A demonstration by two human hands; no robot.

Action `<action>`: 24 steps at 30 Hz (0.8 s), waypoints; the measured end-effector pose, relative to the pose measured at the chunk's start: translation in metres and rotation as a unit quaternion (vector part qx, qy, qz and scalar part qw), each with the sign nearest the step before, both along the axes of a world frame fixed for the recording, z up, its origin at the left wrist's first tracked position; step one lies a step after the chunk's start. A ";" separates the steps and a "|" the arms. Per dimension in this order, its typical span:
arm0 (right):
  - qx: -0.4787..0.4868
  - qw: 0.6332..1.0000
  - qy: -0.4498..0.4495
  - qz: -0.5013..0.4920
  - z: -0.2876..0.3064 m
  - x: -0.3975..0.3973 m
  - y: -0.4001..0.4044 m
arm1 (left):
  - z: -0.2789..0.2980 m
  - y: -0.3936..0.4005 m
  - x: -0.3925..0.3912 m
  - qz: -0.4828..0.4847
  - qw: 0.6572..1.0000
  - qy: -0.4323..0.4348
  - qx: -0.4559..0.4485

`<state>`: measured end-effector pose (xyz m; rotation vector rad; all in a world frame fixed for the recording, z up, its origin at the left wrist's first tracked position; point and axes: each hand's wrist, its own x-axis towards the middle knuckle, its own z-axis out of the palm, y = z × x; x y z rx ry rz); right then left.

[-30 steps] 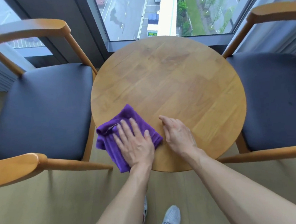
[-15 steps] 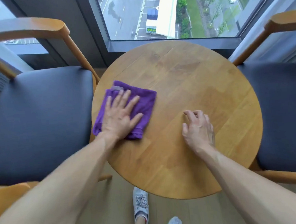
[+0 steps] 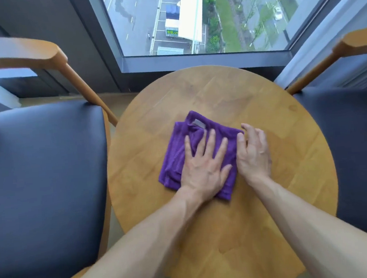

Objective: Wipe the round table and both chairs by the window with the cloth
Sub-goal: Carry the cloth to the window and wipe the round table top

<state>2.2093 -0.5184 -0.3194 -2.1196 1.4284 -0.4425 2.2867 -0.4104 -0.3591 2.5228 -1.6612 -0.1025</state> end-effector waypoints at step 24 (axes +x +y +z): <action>0.076 0.986 -0.036 0.143 0.001 -0.006 -0.135 | 0.000 -0.151 0.123 0.388 0.919 0.058 0.031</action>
